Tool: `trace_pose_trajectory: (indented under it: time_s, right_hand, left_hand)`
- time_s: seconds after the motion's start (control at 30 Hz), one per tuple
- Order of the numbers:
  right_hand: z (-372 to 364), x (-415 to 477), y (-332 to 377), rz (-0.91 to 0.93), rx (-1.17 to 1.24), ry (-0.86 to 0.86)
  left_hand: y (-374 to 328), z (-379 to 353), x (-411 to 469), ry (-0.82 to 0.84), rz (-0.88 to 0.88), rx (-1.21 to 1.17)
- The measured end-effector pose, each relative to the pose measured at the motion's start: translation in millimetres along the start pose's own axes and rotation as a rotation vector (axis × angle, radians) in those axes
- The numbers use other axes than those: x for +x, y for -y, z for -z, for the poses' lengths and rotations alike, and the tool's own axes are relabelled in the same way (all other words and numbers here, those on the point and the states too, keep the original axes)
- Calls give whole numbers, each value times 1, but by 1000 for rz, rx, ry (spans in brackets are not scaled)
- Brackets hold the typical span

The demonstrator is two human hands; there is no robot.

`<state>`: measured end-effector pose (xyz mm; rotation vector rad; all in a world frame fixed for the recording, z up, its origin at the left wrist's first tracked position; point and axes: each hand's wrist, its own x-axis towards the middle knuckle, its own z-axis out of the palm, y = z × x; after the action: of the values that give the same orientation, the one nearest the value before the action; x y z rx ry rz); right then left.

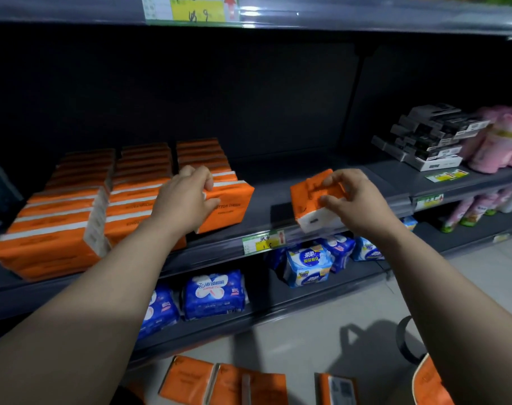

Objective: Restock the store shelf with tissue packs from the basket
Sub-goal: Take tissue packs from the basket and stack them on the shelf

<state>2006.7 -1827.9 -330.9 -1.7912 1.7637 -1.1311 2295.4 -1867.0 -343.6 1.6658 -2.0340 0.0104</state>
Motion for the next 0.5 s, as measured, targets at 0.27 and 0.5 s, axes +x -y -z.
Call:
trace_pose_trajectory:
  time_s: [0.27, 0.5]
  right_hand:
    - [-2, 4, -1, -31, 71, 89]
    - [-12, 5, 0, -45, 104, 24]
  left_hand:
    - [11, -8, 24, -17, 59, 313]
    - [6, -15, 26, -36, 168, 418]
